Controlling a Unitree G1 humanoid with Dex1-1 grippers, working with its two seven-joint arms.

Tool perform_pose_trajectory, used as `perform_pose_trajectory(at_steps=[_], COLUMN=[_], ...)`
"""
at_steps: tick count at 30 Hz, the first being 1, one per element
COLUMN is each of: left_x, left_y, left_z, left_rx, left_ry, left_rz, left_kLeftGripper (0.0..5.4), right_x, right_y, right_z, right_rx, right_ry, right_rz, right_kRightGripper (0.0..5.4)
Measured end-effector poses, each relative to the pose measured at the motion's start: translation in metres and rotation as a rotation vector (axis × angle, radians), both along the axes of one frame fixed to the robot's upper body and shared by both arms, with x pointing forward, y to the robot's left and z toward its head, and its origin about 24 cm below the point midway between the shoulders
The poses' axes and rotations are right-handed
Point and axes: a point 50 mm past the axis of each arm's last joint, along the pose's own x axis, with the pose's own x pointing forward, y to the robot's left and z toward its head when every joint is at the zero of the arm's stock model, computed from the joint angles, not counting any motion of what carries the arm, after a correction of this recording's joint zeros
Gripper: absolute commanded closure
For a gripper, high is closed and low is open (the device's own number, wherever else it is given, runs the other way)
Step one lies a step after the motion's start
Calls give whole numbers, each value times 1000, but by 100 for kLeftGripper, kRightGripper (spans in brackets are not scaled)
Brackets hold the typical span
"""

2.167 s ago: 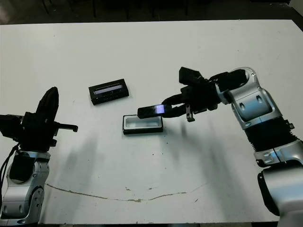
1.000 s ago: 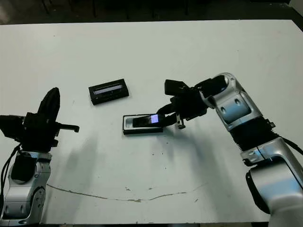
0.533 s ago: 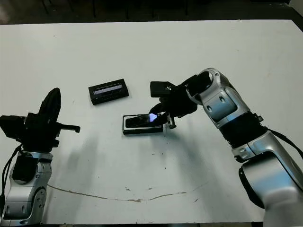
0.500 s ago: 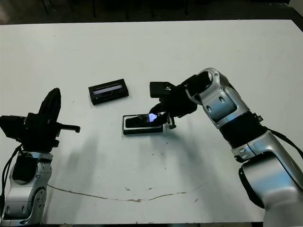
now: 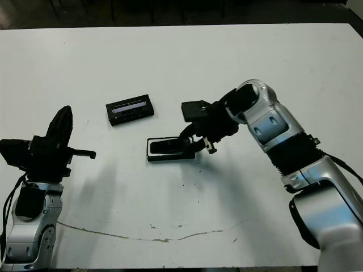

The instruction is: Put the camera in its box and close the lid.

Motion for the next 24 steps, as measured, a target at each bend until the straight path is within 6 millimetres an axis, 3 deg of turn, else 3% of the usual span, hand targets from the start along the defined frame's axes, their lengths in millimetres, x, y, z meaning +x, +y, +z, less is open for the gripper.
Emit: perform_pose_trajectory(at_steps=[9,18,24], left_x=[0,0,0], left_y=[-1,-1,-1], left_z=[0,0,1], left_rx=[6,15,14], left_ry=[-1,1,1], left_rz=[-1,7,6], left_kLeftGripper=[540,540,540], right_x=[3,-1,-12], right_y=[-25,-34,-40], right_z=[50,79,67], right_rx=[154,235,470], right_ry=[-80,-227,-249], right_rz=[-87,-176,-479], right_kRightGripper=[162,5,18])
